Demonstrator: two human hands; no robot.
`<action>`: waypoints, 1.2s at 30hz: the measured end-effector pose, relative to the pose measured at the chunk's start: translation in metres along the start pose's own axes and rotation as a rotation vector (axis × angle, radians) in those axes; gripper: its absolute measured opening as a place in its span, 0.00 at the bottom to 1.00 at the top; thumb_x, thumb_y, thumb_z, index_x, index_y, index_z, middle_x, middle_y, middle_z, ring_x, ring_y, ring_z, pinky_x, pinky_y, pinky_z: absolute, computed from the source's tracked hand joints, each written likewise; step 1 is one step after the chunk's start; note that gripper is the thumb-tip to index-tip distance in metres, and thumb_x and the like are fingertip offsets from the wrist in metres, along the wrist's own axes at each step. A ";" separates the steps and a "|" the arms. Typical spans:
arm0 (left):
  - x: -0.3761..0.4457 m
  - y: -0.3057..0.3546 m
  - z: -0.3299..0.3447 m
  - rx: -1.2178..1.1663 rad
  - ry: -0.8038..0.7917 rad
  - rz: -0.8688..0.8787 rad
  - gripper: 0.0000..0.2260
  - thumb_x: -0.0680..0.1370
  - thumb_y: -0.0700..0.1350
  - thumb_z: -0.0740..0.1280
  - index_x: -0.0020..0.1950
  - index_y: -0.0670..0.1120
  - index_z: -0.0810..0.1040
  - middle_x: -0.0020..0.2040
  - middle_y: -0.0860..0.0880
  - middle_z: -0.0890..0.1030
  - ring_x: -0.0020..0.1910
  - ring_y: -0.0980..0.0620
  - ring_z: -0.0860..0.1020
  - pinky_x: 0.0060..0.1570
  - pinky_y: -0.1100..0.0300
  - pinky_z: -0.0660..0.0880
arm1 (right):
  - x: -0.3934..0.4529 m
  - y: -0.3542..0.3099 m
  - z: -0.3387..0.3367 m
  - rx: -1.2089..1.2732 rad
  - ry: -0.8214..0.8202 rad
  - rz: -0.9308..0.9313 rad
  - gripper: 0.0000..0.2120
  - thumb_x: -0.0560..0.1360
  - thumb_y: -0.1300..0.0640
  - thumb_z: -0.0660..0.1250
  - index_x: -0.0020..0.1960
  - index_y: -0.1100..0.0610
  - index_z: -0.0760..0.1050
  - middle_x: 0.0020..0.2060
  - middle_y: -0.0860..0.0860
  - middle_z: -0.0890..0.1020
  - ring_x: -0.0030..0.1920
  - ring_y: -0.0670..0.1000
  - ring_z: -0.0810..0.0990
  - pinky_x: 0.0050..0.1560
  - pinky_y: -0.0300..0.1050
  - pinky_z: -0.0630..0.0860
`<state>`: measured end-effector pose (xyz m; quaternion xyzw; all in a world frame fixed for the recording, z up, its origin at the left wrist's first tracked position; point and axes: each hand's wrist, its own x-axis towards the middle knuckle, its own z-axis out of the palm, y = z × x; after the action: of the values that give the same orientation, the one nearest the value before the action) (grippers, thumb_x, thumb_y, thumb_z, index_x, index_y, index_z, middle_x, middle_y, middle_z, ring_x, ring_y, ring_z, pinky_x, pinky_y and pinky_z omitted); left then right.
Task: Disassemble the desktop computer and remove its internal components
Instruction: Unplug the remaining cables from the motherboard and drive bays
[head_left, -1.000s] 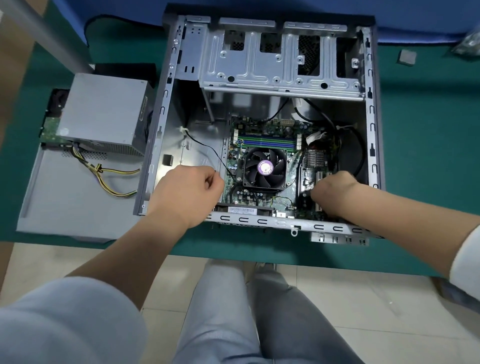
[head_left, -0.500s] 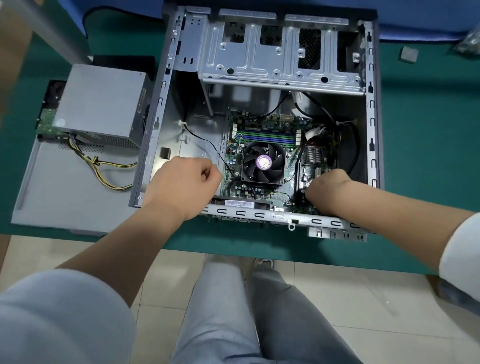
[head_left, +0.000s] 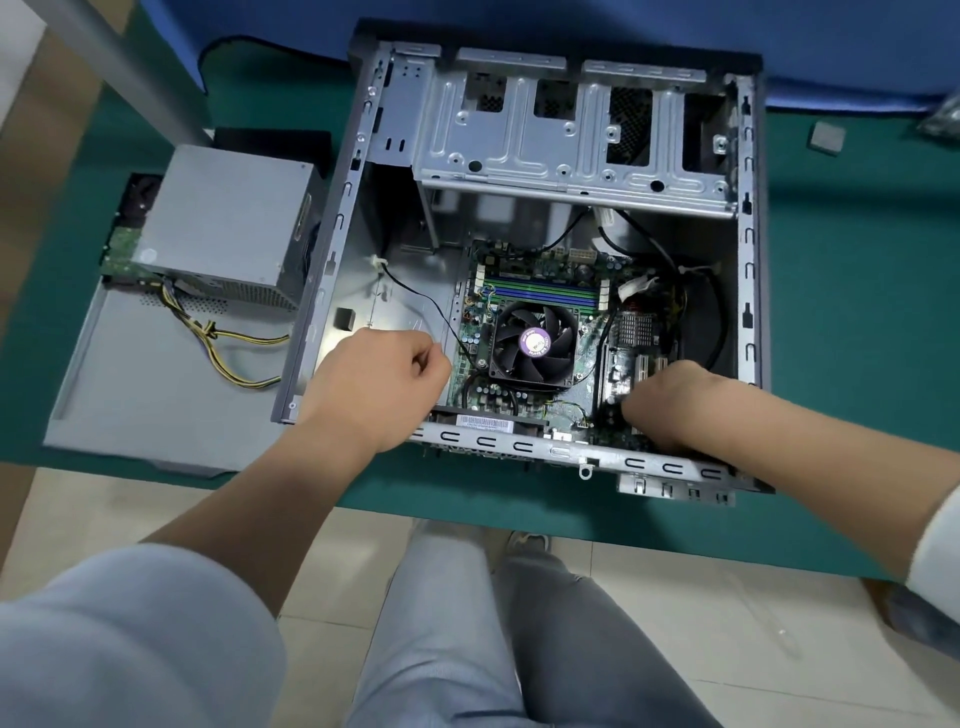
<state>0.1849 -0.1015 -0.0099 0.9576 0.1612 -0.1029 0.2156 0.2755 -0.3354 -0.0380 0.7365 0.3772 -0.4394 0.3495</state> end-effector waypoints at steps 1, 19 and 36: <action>0.000 0.000 0.000 0.006 -0.002 -0.001 0.17 0.77 0.52 0.56 0.32 0.44 0.70 0.29 0.49 0.79 0.31 0.46 0.77 0.31 0.54 0.77 | 0.000 0.002 -0.001 -0.003 0.003 -0.008 0.14 0.79 0.67 0.56 0.63 0.61 0.71 0.49 0.50 0.75 0.47 0.53 0.75 0.44 0.44 0.71; 0.005 0.025 -0.002 -0.357 -0.164 0.035 0.05 0.78 0.49 0.65 0.49 0.59 0.78 0.43 0.64 0.78 0.37 0.67 0.75 0.35 0.74 0.69 | -0.027 0.041 0.028 0.832 1.363 0.323 0.16 0.71 0.70 0.62 0.56 0.59 0.77 0.57 0.58 0.73 0.60 0.59 0.64 0.63 0.56 0.65; 0.047 0.165 0.112 0.111 -0.798 0.555 0.07 0.77 0.44 0.65 0.43 0.42 0.77 0.39 0.43 0.77 0.39 0.43 0.76 0.35 0.58 0.70 | -0.024 0.044 0.023 0.817 1.278 0.332 0.14 0.66 0.73 0.63 0.47 0.62 0.81 0.52 0.59 0.79 0.67 0.65 0.66 0.65 0.61 0.66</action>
<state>0.2724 -0.2798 -0.0593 0.8603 -0.2010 -0.4091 0.2284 0.2967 -0.3810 -0.0168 0.9643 0.1982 0.0247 -0.1739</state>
